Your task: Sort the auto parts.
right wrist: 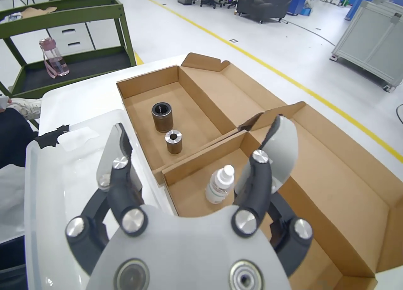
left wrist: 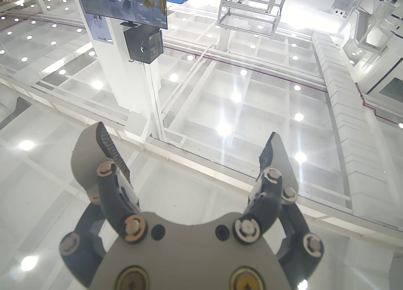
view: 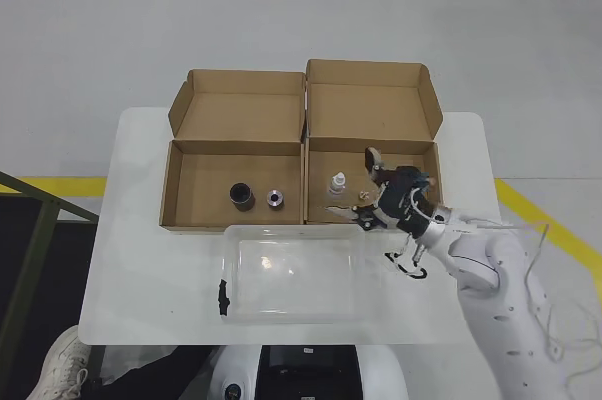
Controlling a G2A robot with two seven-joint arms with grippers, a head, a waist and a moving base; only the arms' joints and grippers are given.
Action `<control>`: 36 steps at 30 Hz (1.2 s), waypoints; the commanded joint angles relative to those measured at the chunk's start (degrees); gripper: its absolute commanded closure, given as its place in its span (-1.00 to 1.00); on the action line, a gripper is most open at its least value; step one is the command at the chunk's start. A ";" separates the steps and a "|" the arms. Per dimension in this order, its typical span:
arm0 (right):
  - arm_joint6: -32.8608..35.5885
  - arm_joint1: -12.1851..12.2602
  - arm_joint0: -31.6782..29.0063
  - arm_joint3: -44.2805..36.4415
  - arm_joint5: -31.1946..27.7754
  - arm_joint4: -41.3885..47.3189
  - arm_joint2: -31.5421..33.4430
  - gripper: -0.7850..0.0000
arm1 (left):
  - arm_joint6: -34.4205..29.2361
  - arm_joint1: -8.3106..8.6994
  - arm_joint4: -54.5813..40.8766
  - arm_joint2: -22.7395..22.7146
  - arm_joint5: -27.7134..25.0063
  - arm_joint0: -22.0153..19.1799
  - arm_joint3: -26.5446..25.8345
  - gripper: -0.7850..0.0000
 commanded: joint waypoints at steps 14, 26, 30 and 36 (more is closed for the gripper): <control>-22.65 2.07 -13.09 0.29 -3.97 -8.93 14.38 -1.00 | 0.00 0.00 0.00 0.00 0.00 0.00 0.00 -1.00; -36.53 2.98 -21.56 0.45 -2.49 -13.65 21.96 -1.00 | 0.00 0.00 0.00 0.00 0.00 0.00 0.00 -1.00; -39.37 3.09 -23.36 0.70 -1.23 -13.77 23.26 -1.00 | 0.00 0.00 0.00 0.00 0.00 0.00 0.00 -1.00; -40.66 3.25 -24.11 0.88 -1.11 -13.96 23.96 -1.00 | 0.00 0.00 0.00 0.00 0.00 0.00 0.00 -1.00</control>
